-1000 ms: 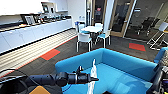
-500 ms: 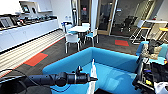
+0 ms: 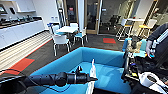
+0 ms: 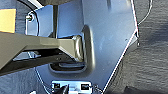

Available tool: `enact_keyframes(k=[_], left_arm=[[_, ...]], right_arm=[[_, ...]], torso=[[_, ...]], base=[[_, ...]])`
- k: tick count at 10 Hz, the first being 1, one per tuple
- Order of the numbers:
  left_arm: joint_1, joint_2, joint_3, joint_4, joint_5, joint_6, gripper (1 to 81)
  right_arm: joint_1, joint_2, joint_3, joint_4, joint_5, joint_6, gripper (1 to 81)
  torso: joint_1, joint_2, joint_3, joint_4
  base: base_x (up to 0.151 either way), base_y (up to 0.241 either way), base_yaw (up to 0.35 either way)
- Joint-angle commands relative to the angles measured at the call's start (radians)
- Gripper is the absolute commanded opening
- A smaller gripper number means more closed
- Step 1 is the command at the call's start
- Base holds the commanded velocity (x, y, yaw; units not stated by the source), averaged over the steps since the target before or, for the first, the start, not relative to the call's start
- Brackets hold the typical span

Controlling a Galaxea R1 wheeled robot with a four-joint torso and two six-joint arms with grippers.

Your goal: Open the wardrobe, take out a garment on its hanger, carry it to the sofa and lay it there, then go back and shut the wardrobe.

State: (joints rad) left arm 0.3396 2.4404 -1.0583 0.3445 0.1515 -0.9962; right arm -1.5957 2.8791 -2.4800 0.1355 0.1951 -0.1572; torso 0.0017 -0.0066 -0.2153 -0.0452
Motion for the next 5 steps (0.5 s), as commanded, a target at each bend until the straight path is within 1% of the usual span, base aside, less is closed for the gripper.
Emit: enact_keyframes(k=[1,3,5], left_arm=[[-0.147,-0.004,0.049,0.016,-0.032,0.004,1.0],[-0.147,-0.004,0.049,0.016,-0.029,0.002,1.0],[-0.147,-0.006,0.05,0.018,-0.029,0.002,1.0]], right_arm=[[0.006,-0.007,0.009,-0.014,-0.062,-0.005,81.1],[0.006,-0.007,0.009,-0.016,-0.062,-0.005,81.1],[0.006,-0.005,0.009,-0.014,-0.06,-0.005,81.1]], torso=[[0.0,0.0,0.0,0.0],[0.0,0.0,0.0,0.0],[0.0,0.0,0.0,0.0]], base=[[0.0,0.0,-0.274],[0.0,0.0,-0.117],[0.0,0.0,0.0]])
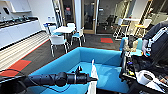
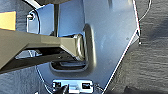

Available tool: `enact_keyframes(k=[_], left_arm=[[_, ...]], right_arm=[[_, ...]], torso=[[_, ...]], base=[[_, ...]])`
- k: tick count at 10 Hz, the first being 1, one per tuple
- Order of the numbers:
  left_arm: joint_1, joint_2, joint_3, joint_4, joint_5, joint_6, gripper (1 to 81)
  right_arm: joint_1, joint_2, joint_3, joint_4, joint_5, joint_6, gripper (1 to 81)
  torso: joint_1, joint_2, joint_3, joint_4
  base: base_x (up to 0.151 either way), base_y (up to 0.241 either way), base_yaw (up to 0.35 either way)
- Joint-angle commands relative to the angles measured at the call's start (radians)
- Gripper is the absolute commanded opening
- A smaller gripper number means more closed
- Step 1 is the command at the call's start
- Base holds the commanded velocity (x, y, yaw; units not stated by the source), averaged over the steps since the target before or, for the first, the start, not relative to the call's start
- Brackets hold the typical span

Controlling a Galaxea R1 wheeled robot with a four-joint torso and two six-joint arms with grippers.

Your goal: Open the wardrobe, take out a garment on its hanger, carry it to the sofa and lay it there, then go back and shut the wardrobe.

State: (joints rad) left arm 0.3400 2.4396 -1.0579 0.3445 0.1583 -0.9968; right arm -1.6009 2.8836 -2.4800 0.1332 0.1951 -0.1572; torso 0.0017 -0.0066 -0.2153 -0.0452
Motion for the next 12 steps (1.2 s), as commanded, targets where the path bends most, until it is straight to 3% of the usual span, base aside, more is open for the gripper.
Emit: enact_keyframes(k=[1,9,12], left_arm=[[-0.141,-0.008,0.05,0.019,-0.037,0.004,1.0],[-0.134,-0.017,0.048,0.019,-0.04,0.004,1.0],[-0.134,-0.017,0.047,0.019,-0.04,0.004,1.0]], right_arm=[[0.011,-0.01,0.009,-0.012,-0.062,-0.005,81.1],[0.015,-0.007,0.01,-0.012,-0.062,-0.005,81.1],[0.017,-0.004,0.009,-0.012,-0.062,-0.005,81.1]], torso=[[0.0,0.0,0.0,0.0],[0.0,0.0,0.0,0.0],[-0.002,-0.001,0.0,0.0]], base=[[0.0,0.0,0.0],[0.0,0.0,0.0],[0.066,0.0,0.0]])
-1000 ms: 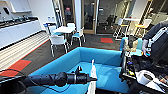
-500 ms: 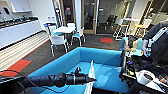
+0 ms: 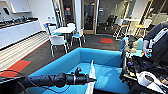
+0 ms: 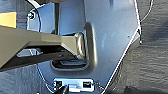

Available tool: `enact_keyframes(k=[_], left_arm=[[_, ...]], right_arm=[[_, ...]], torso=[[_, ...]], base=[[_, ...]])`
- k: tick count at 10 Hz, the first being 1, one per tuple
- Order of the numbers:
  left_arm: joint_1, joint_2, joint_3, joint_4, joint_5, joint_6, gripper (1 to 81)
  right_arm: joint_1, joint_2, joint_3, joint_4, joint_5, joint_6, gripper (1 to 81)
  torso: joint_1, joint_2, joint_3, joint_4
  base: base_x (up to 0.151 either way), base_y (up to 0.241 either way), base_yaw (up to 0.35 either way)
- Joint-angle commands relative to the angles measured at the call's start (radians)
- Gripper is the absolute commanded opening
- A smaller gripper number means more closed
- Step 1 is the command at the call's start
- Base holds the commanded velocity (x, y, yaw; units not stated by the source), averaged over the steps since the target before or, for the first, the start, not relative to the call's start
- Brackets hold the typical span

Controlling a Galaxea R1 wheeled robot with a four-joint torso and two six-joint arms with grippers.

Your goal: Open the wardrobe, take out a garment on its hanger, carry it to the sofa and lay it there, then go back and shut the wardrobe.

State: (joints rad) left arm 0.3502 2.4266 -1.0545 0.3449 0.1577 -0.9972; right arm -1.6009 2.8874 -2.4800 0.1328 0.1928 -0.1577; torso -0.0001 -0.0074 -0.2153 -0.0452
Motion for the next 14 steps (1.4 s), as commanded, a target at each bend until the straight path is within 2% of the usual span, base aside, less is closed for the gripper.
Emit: enact_keyframes(k=[1,10,14], left_arm=[[-0.144,-0.004,0.045,0.019,-0.04,0.005,1.0],[-0.144,-0.004,0.047,0.017,-0.047,0.005,1.0],[-0.144,-0.006,0.045,0.019,-0.049,0.005,1.0]], right_arm=[[0.017,-0.008,0.009,-0.012,-0.059,-0.005,81.1],[0.015,-0.005,0.004,-0.012,-0.059,-0.005,81.1],[0.015,-0.005,0.006,-0.009,-0.058,-0.005,81.1]], torso=[[0.0,0.0,0.0,0.0],[0.0,0.0,0.0,0.0],[0.002,0.0,0.0,0.0]], base=[[0.07,0.0,0.0],[0.083,0.0,0.0],[0.0,0.0,0.0]])
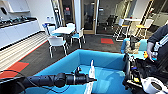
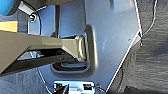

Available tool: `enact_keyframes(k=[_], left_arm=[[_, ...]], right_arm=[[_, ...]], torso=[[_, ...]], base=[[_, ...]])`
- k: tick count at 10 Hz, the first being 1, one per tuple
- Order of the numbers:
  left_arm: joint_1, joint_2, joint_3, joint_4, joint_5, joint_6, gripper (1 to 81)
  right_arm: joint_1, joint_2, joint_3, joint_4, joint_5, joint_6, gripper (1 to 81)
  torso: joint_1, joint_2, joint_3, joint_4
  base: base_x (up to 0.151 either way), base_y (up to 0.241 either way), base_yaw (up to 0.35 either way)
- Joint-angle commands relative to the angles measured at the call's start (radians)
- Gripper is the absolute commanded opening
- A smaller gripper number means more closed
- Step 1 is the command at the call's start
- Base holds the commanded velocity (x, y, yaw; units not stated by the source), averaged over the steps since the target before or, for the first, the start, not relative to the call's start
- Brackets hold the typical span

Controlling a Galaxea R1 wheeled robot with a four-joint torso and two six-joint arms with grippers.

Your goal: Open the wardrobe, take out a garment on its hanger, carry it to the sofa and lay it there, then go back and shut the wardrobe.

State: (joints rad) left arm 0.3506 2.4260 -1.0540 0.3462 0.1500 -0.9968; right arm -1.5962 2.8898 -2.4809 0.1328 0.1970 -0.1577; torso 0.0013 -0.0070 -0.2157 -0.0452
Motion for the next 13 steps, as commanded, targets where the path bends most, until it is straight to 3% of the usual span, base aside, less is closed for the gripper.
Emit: enact_keyframes(k=[1,4,5,8,11,13], left_arm=[[-0.144,0.001,0.022,0.014,-0.044,0.003,1.0],[-0.213,0.039,-0.093,0.004,-0.066,-0.011,1.0],[-0.254,0.056,-0.13,0.004,-0.064,-0.038,1.0],[-0.373,0.131,-0.265,0.004,-0.05,-0.111,1.0],[-0.429,0.211,-0.397,0.0,-0.041,-0.135,1.0],[-0.463,0.246,-0.478,0.002,0.006,-0.146,1.0]], right_arm=[[0.012,-0.007,0.01,-0.009,-0.062,-0.005,81.1],[0.015,-0.007,0.011,-0.009,-0.062,-0.005,81.1],[0.017,-0.007,0.011,-0.009,-0.062,-0.005,81.1],[0.02,-0.005,0.013,-0.009,-0.062,-0.005,81.1],[0.021,-0.005,0.014,-0.009,-0.063,-0.003,81.1],[0.023,-0.005,0.017,-0.012,-0.062,-0.005,81.1]], torso=[[0.0,0.0,0.0,0.0],[0.0,0.0,-0.09,0.0],[-0.001,0.0,-0.035,0.0],[0.0,0.001,-0.076,0.0],[0.0,0.001,-0.075,0.0],[0.0,0.001,-0.158,0.0]], base=[[0.0,0.0,0.0],[0.0,0.0,0.0],[0.0,0.0,0.0],[0.0,0.0,0.0],[0.0,0.0,0.0],[0.0,0.0,0.0]])
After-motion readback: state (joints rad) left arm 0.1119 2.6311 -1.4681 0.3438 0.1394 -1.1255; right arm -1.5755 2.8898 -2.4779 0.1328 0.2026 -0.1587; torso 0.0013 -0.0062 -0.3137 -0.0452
